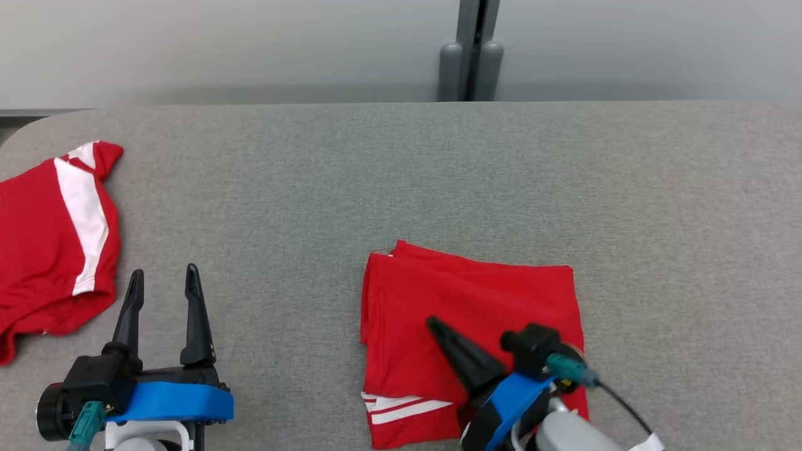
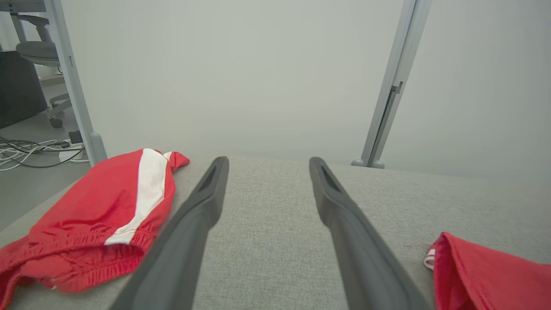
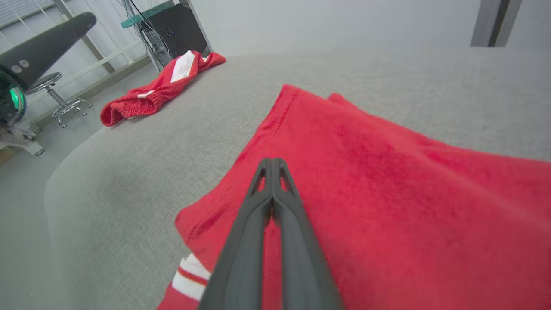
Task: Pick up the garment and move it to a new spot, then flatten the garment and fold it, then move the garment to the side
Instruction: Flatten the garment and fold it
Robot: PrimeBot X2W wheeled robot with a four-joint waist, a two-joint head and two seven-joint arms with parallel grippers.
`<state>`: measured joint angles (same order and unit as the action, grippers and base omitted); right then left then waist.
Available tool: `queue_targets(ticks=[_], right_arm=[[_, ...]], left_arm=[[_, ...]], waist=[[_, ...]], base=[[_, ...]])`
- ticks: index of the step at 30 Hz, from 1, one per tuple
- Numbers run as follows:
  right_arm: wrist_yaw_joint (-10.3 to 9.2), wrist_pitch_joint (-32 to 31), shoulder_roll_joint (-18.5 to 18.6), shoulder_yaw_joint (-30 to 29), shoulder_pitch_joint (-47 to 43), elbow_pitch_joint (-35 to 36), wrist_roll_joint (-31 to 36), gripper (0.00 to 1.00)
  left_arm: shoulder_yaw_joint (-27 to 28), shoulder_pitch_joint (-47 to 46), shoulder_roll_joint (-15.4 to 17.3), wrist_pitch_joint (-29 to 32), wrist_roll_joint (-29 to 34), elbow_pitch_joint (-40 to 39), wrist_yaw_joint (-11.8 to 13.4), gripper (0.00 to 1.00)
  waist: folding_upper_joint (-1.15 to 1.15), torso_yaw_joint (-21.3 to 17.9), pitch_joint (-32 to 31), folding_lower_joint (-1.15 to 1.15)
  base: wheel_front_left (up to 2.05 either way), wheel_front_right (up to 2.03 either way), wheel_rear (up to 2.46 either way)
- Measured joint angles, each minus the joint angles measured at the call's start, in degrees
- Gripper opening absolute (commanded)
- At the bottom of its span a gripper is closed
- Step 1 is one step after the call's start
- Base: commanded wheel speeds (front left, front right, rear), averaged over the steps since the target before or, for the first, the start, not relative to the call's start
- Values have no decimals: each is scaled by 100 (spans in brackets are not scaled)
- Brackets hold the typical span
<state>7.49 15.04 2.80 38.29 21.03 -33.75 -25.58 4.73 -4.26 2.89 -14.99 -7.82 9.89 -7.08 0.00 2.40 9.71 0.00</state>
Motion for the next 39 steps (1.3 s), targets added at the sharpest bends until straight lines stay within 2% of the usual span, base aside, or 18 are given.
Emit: queue_targets(ticks=[4, 5, 8, 9, 15, 20, 28, 39], right_arm=[[0, 0, 101, -769, -45, 287, 261, 0], [0, 1, 149, -965, -86, 355, 320, 8], [0, 0, 282, -1479, -265, 563, 522, 62], [0, 0, 314, -1641, -316, 626, 563, 99], [0, 0, 348, -2486, -649, 947, 881, 100], [0, 0, 298, -2910, -919, 1176, 1104, 100], [0, 1, 158, -3470, -1410, 1483, 1404, 100], [0, 0, 51, -3866, -1836, 1918, 1731, 100]], left_arm=[[44, 58, 0, 0, 32, 22, 2, 100], [42, 62, 0, 0, 35, 20, 2, 100], [46, 84, 1, -1, 56, 31, 2, 100], [48, 101, -1, -1, 75, 41, 2, 100], [69, 175, 0, 0, 87, 102, 5, 100], [76, 237, 0, 0, 133, 146, 4, 100], [56, 439, -1, 0, 180, 202, 4, 100], [56, 693, 0, -1, 407, 101, 7, 100]], waist=[[0, -144, -93, 0], [0, -180, -121, 0], [0, -289, -213, 0], [0, -325, -245, 0], [0, -511, -411, 0], [0, -597, -542, 0], [0, -577, -816, -1], [0, -441, -965, 0]], base=[[0, 0, 0], [0, 0, 0], [0, 0, 0], [0, 0, 0], [0, 0, 0], [0, 0, 0], [0, 0, 0], [0, 0, 0]])
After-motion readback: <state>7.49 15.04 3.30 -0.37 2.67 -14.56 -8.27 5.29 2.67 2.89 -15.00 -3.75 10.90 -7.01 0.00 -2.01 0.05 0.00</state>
